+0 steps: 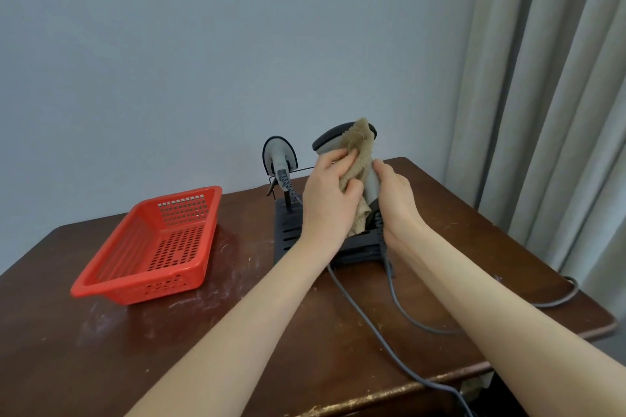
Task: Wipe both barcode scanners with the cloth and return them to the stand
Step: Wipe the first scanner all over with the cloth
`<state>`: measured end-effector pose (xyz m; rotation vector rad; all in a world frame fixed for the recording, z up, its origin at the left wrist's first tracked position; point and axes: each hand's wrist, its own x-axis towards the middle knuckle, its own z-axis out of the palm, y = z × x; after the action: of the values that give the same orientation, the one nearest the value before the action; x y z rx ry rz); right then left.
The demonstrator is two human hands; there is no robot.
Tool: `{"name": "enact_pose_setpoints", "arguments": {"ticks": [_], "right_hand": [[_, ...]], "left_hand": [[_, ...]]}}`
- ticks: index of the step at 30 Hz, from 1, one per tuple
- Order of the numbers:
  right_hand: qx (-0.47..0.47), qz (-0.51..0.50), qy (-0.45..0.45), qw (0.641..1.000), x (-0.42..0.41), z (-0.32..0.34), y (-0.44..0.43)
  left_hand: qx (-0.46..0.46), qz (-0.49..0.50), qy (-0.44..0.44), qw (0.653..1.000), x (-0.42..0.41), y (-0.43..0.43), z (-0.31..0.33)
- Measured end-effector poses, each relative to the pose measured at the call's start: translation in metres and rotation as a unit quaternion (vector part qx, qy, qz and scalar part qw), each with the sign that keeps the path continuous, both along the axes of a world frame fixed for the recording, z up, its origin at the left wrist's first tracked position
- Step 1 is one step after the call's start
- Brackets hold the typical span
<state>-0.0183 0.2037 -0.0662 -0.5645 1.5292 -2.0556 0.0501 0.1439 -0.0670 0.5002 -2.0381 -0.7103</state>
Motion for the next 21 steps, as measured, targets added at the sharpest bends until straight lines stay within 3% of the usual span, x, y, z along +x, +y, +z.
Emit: {"name": "enact_pose_setpoints", "arguments": {"ticks": [7, 14, 17, 19, 21], "right_hand": [[0.016, 0.000, 0.044, 0.999, -0.006, 0.000, 0.006], [-0.002, 0.039, 0.100, 0.994, 0.000, -0.006, -0.003], [-0.033, 0.049, 0.110, 0.992, 0.002, -0.004, -0.002], [-0.049, 0.050, 0.101, 0.992, -0.001, -0.001, 0.000], [-0.045, 0.044, 0.066, 0.996, -0.007, 0.000, 0.003]], "left_hand": [[-0.007, -0.054, 0.006, 0.998, 0.013, 0.022, -0.028], [0.015, 0.025, 0.016, 0.999, 0.001, 0.000, 0.008], [-0.030, 0.030, -0.029, 0.999, -0.001, 0.007, 0.012], [-0.029, -0.011, -0.051, 0.998, 0.003, 0.017, 0.012], [0.050, -0.096, -0.041, 0.993, 0.010, 0.020, 0.014]]}}
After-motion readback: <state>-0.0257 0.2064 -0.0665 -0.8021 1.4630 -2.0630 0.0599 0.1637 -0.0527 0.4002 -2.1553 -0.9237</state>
